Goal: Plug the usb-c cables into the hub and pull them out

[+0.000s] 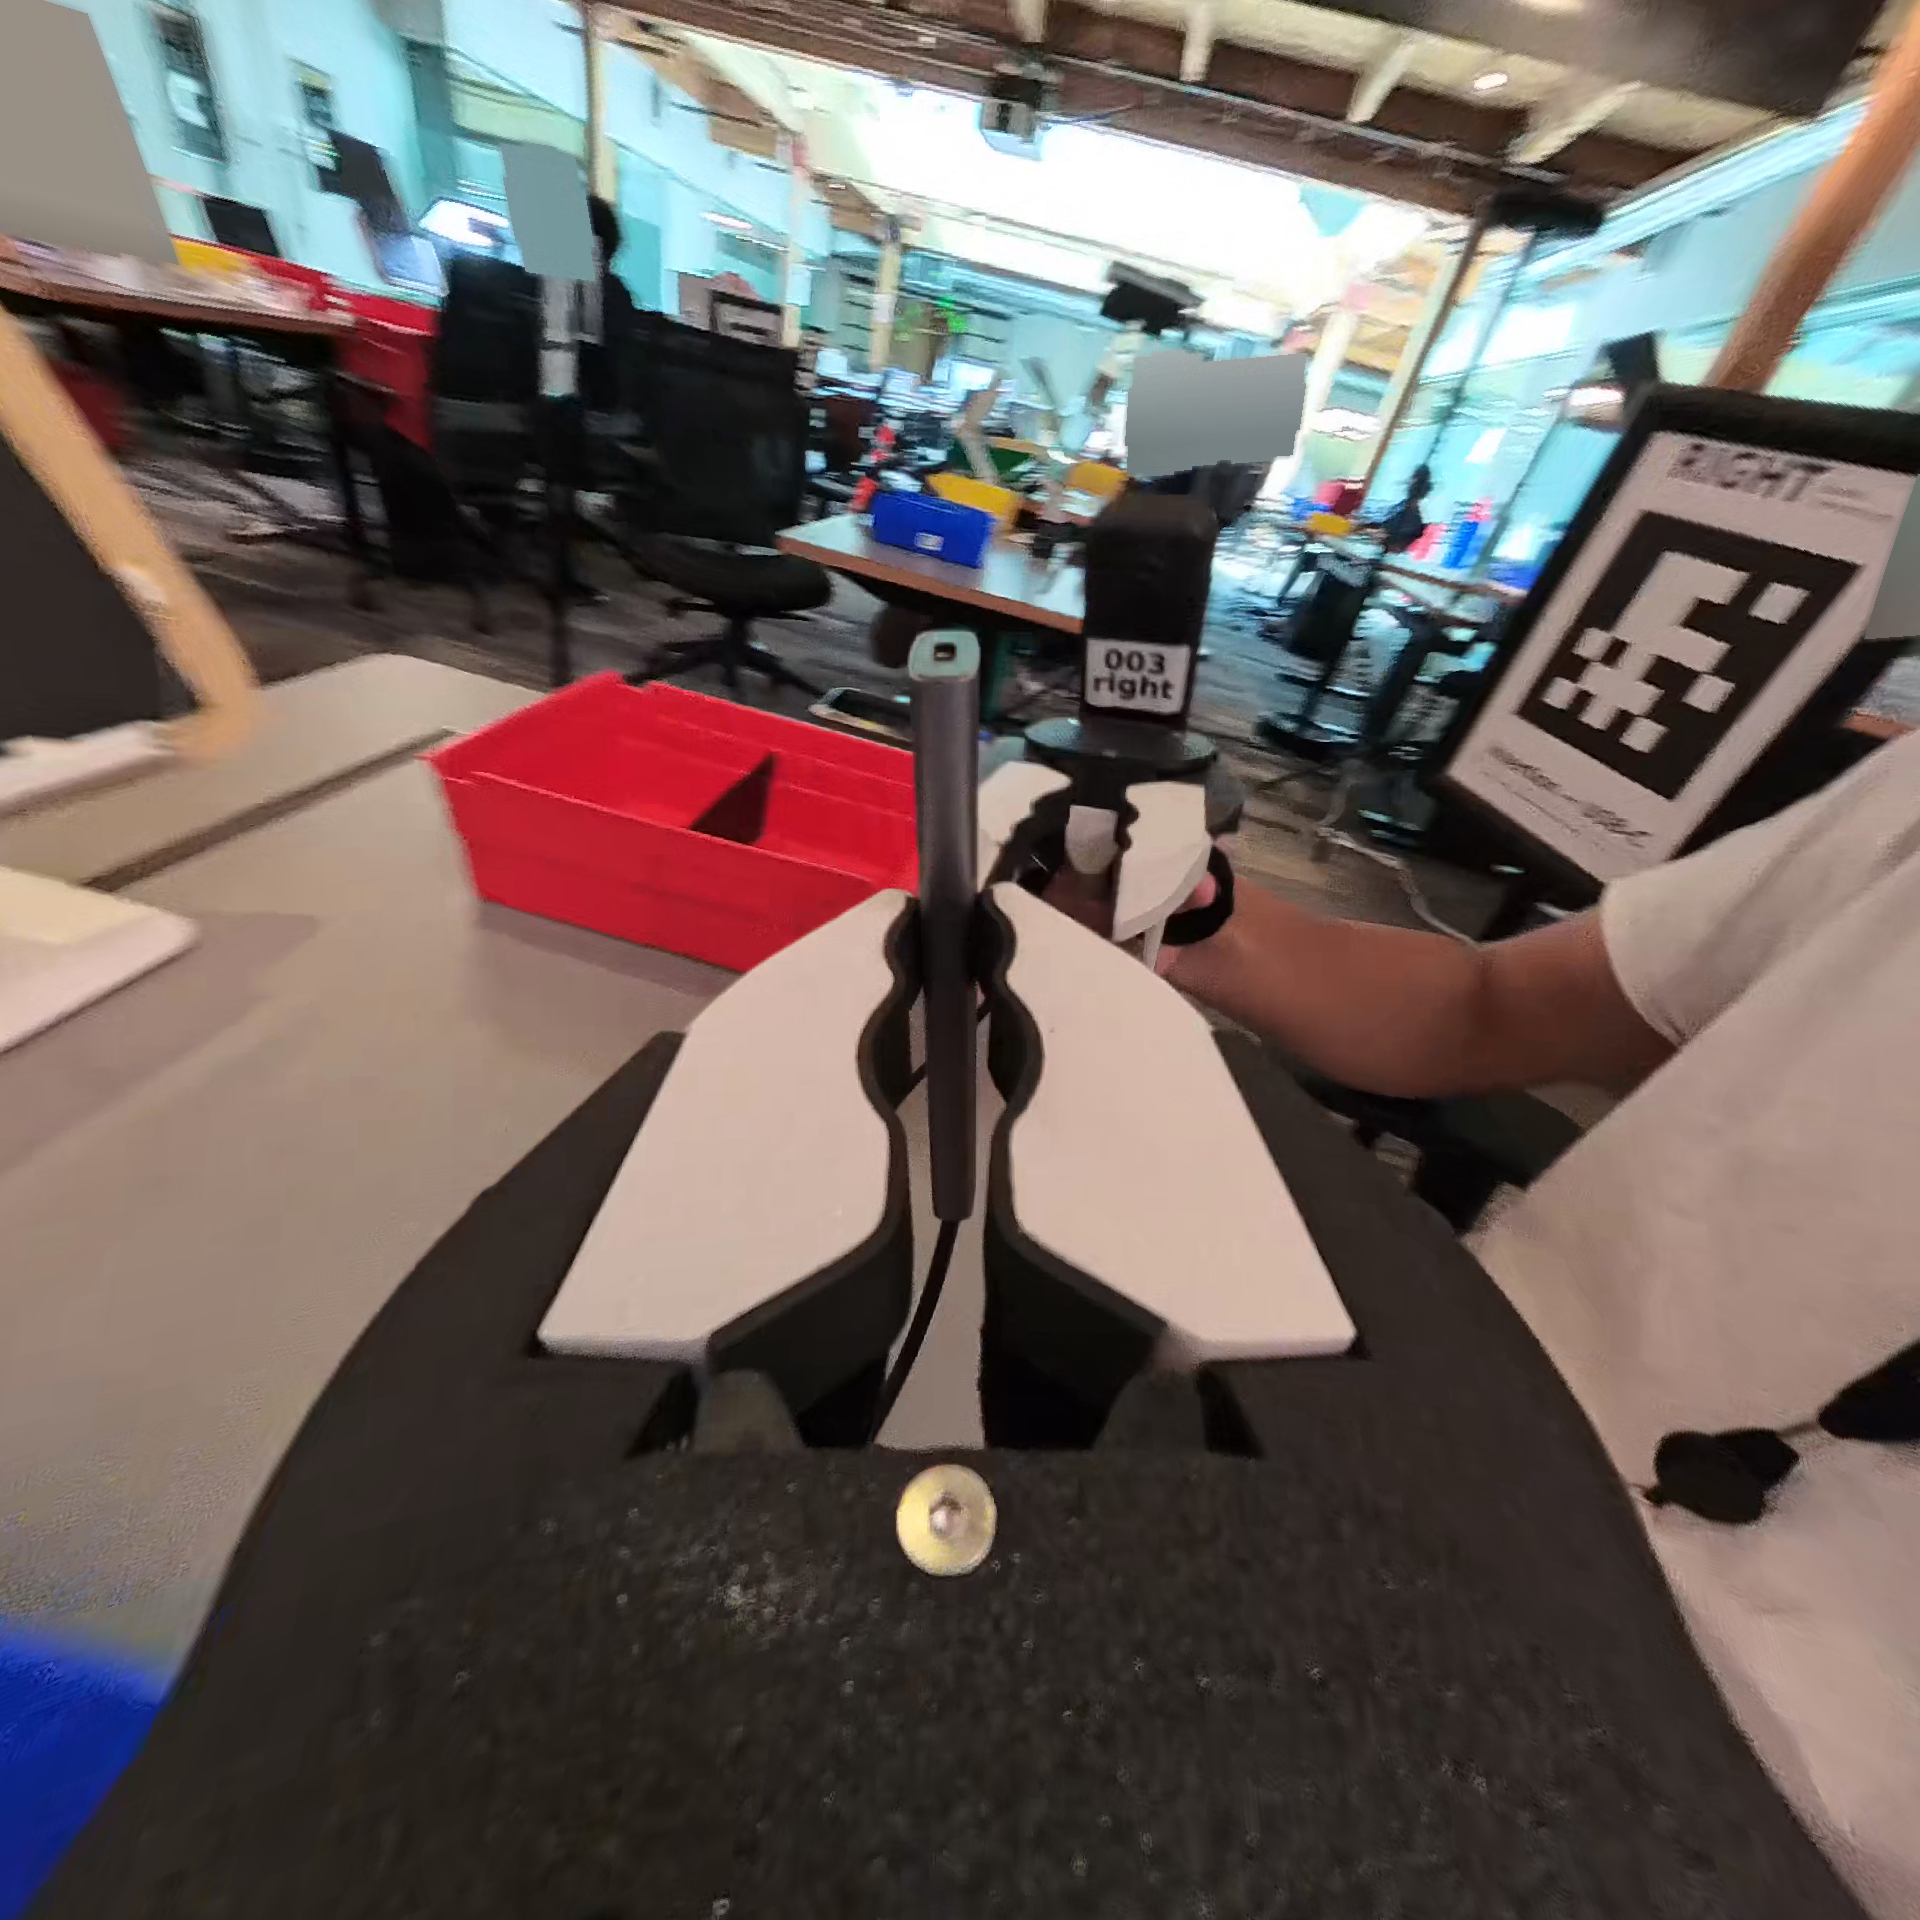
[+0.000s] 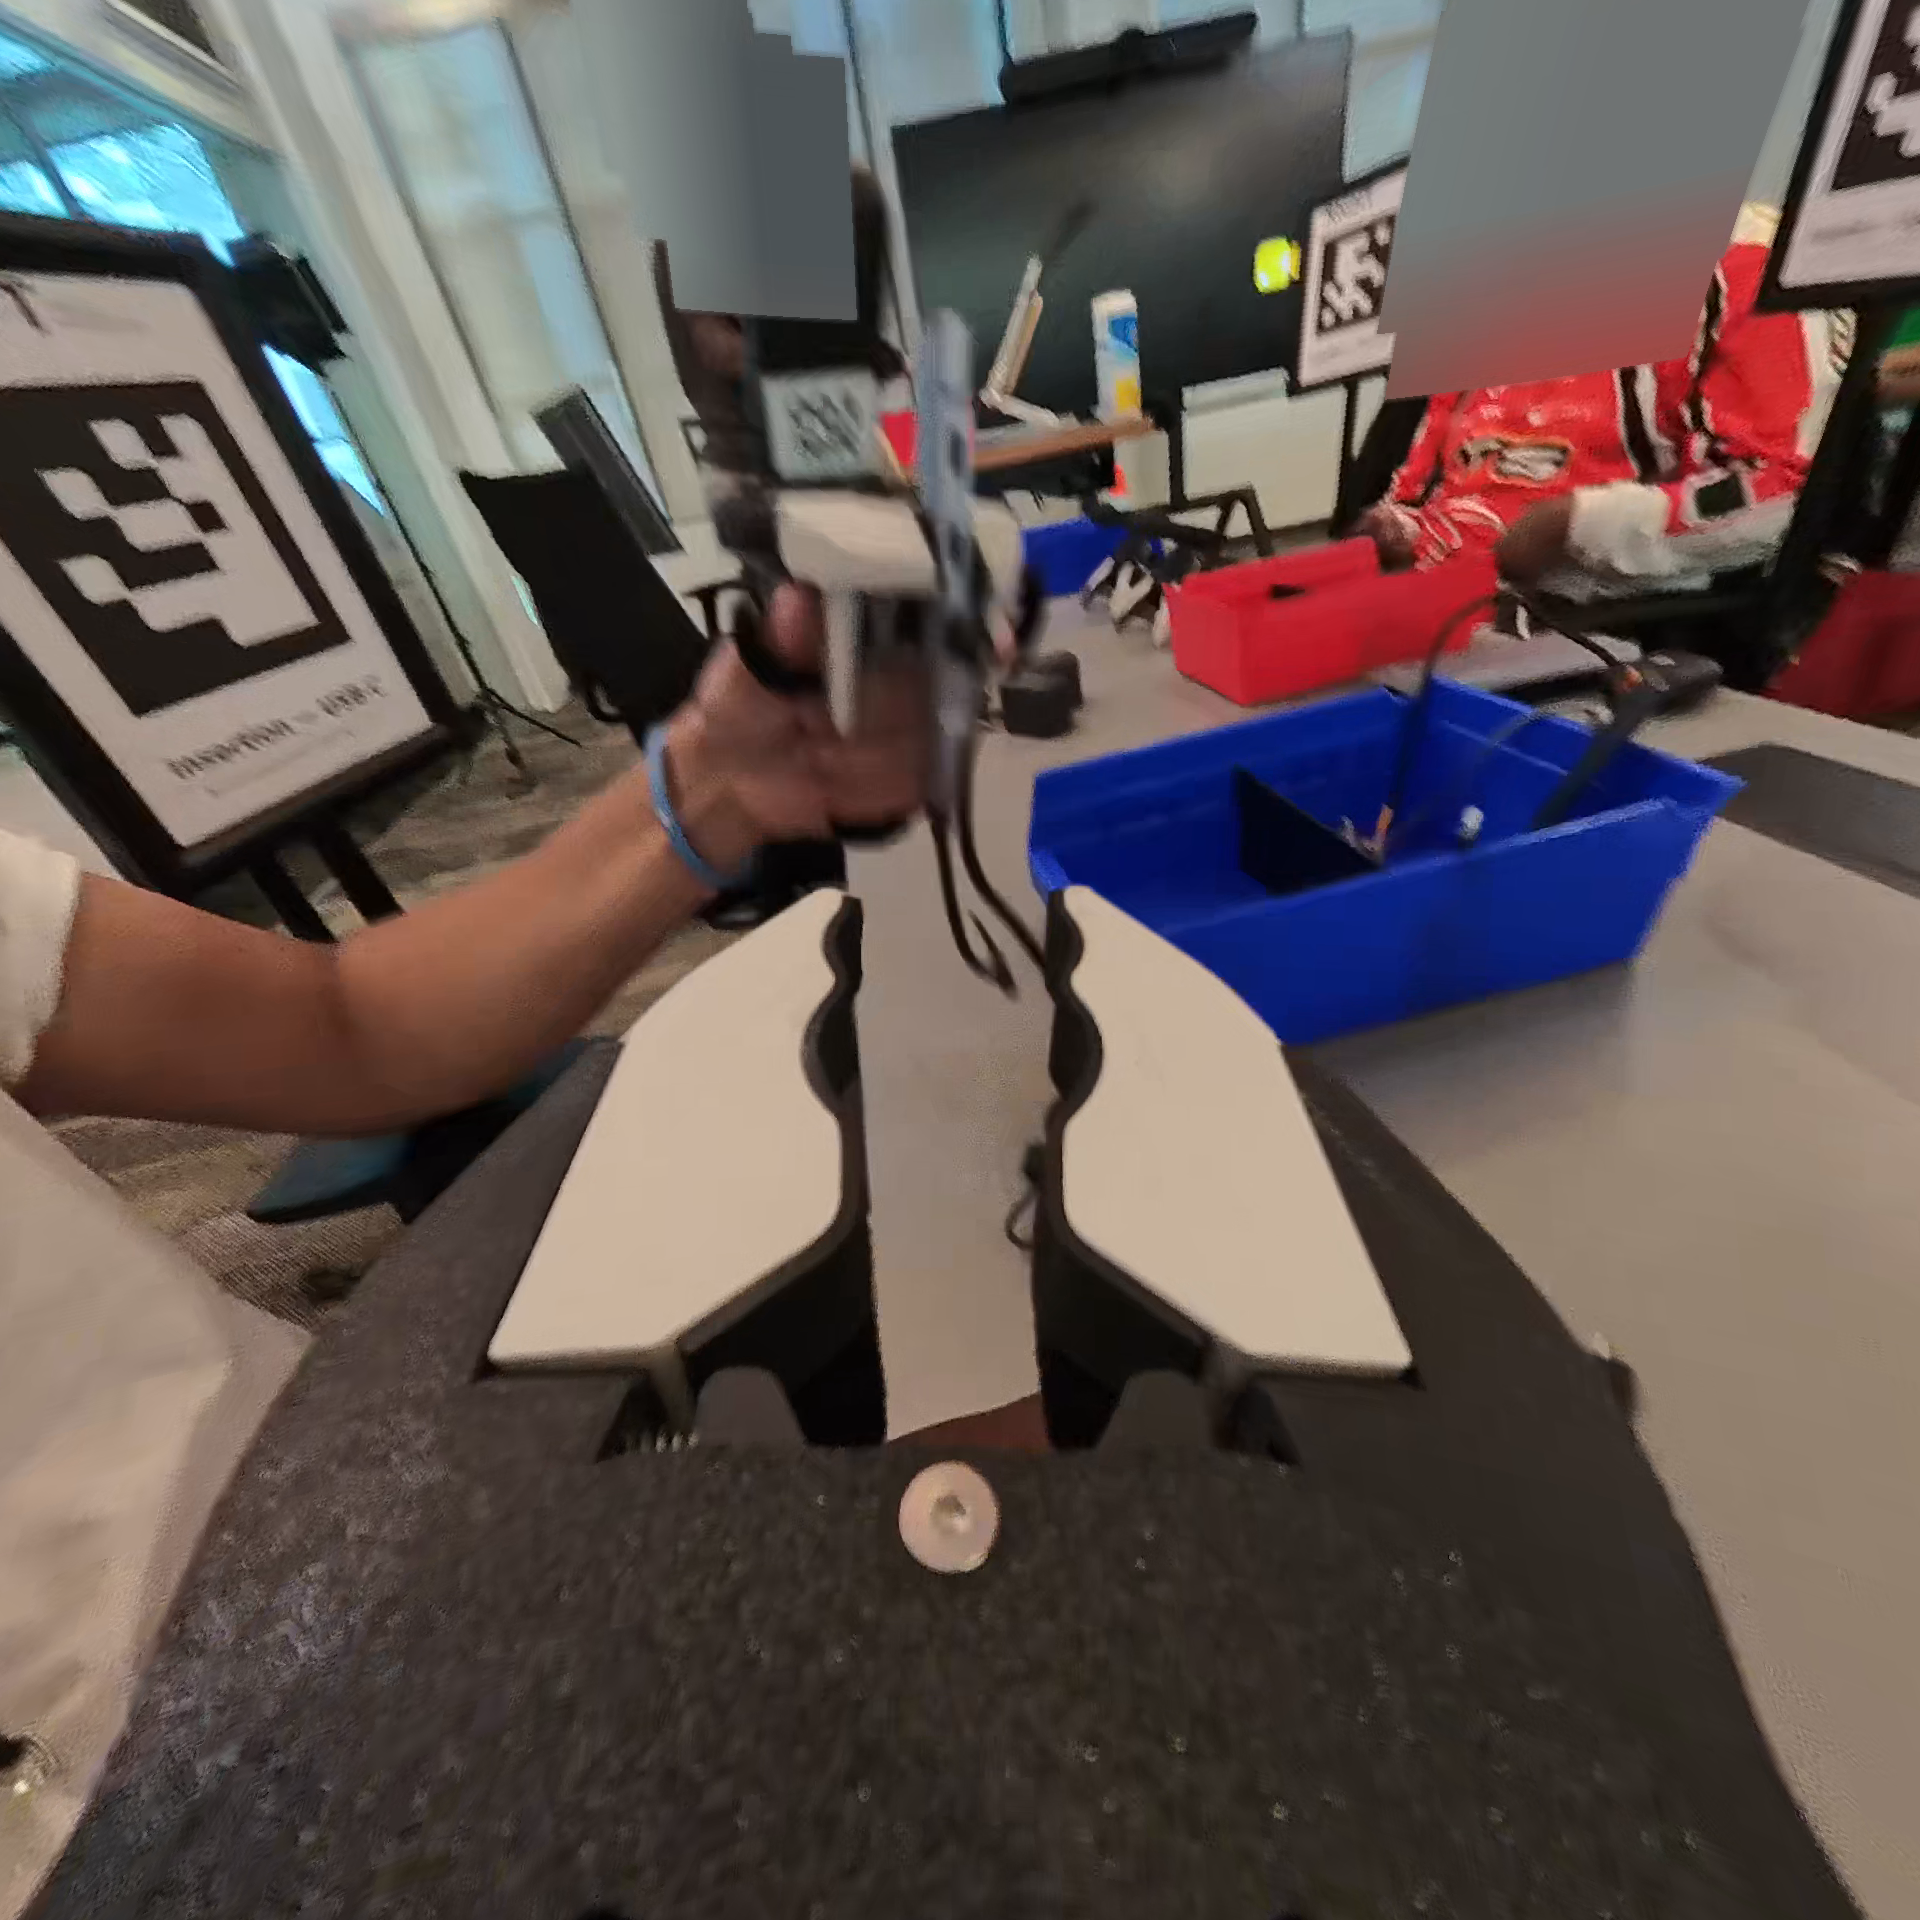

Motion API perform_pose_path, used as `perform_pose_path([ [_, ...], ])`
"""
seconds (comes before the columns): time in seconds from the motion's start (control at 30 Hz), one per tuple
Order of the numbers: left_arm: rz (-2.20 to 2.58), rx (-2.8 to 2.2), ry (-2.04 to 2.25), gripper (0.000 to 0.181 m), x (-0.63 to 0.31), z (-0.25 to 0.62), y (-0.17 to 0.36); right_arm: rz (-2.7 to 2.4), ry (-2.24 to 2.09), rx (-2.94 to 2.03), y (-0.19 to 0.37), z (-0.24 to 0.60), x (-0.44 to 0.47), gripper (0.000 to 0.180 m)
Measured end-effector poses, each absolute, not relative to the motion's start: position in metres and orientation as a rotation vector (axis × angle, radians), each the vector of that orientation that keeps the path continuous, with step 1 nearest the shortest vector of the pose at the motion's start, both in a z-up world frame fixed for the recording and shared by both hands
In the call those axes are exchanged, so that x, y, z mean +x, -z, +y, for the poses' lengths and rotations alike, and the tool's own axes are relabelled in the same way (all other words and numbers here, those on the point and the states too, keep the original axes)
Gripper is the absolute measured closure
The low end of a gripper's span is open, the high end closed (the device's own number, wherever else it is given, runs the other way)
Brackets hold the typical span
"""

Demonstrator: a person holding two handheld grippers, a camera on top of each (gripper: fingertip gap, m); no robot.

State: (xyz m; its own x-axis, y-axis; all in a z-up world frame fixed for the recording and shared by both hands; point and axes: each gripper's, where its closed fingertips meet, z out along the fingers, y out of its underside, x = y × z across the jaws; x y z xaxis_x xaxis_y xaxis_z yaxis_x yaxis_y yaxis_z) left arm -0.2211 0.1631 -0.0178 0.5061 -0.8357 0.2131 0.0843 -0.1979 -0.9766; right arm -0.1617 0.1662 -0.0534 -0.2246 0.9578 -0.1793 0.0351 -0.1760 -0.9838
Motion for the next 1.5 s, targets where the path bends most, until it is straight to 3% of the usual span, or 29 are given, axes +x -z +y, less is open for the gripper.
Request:
perform_pose_path([
  [0.27,0.741,-1.547,1.114,0.172,-0.168,0.175,0.065,-1.343,-1.447,-1.341,0.080,0.172,-0.168,0.152],
  [0.5,0.793,-1.540,1.142,0.172,-0.157,0.169,0.072,-1.419,-1.484,-1.313,0.091,0.163,-0.168,0.173],
  [0.9,0.994,-1.604,0.970,0.172,-0.156,0.152,0.083,-1.497,-1.555,-1.232,0.094,0.149,-0.164,0.174],
  [1.03,1.017,-1.627,0.931,0.162,-0.153,0.152,0.091,-1.473,-1.600,-1.239,0.092,0.149,-0.164,0.174],
  [1.33,1.114,-1.704,0.883,0.172,-0.158,0.147,0.106,-1.507,-1.581,-1.241,0.100,0.148,-0.164,0.174],
  [1.43,1.104,-1.757,0.745,0.172,-0.191,0.148,0.105,-1.365,-1.658,-1.209,0.074,0.175,-0.141,0.174],
  [1.5,0.999,-1.721,0.757,0.172,-0.219,0.148,0.089,-1.382,-1.480,-1.254,0.073,0.198,-0.125,0.174],
])
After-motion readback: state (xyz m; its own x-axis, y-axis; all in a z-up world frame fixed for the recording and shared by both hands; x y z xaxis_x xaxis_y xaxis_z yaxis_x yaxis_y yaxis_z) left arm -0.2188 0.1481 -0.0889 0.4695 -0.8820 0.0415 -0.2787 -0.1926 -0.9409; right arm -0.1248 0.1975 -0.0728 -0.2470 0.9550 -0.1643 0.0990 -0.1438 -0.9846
